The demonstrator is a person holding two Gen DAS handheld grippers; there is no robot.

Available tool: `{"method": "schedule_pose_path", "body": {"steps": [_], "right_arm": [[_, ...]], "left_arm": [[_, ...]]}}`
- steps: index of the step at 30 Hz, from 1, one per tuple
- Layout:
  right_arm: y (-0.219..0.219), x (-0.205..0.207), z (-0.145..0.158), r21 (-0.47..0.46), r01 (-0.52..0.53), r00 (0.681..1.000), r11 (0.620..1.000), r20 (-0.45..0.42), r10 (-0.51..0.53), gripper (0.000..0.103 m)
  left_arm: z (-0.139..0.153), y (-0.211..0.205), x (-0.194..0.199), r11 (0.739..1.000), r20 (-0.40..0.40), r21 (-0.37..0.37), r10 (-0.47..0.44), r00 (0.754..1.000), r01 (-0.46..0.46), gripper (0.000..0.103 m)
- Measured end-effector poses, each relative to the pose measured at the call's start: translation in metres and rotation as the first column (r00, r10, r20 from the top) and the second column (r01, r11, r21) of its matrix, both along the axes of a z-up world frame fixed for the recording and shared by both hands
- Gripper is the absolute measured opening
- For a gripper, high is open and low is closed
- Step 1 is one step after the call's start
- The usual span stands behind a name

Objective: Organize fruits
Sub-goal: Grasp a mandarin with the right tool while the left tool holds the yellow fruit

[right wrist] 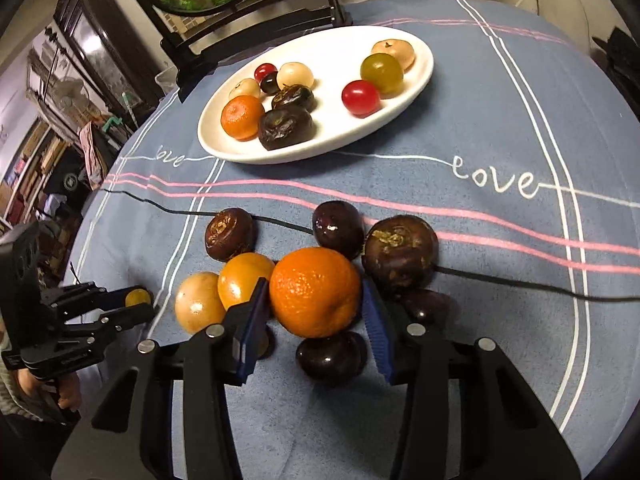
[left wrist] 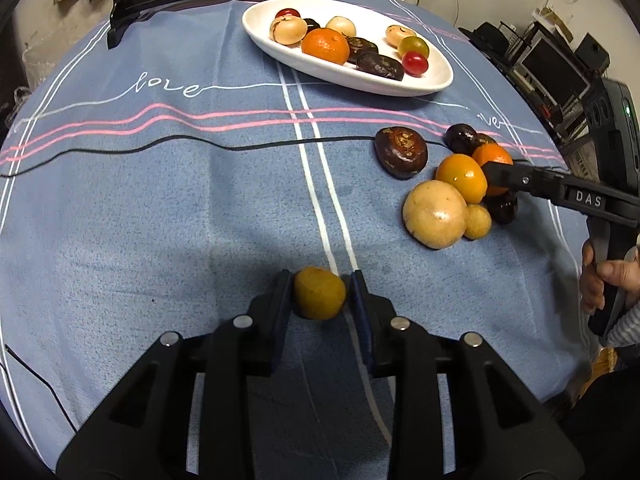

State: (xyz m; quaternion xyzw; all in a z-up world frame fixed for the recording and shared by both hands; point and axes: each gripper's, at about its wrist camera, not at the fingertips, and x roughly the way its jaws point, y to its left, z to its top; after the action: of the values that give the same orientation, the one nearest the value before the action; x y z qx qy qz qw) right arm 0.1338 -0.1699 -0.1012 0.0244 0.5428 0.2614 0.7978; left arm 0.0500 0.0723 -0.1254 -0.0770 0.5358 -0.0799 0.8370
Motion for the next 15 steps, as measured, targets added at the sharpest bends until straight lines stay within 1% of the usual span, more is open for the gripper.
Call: {"method": "schedule_pose_path", "body": {"steps": [2, 3, 10, 15], "right_arm": [[-0.003, -0.003, 0.002, 0.004, 0.007, 1.0, 1.0, 0.0, -0.007, 0.046], [-0.003, -0.003, 0.003, 0.006, 0.01, 1.0, 1.0, 0.001, -0.01, 0.046], [-0.007, -0.009, 0.012, 0.033, 0.027, 1.0, 0.999, 0.011, -0.027, 0.046], [-0.011, -0.011, 0.018, 0.037, 0.03, 0.999, 0.999, 0.024, -0.031, 0.046]], "left_arm": [[0.0, 0.001, -0.001, 1.0, -0.002, -0.008, 0.0, 1.0, 0.0, 0.029], [0.001, 0.001, -0.002, 1.0, -0.003, -0.005, -0.001, 1.0, 0.001, 0.027], [0.009, 0.001, -0.011, 1.0, 0.016, 0.004, -0.006, 1.0, 0.006, 0.026], [0.026, -0.007, 0.006, 1.0, 0.056, -0.006, -0.027, 0.998, 0.027, 0.026]]}}
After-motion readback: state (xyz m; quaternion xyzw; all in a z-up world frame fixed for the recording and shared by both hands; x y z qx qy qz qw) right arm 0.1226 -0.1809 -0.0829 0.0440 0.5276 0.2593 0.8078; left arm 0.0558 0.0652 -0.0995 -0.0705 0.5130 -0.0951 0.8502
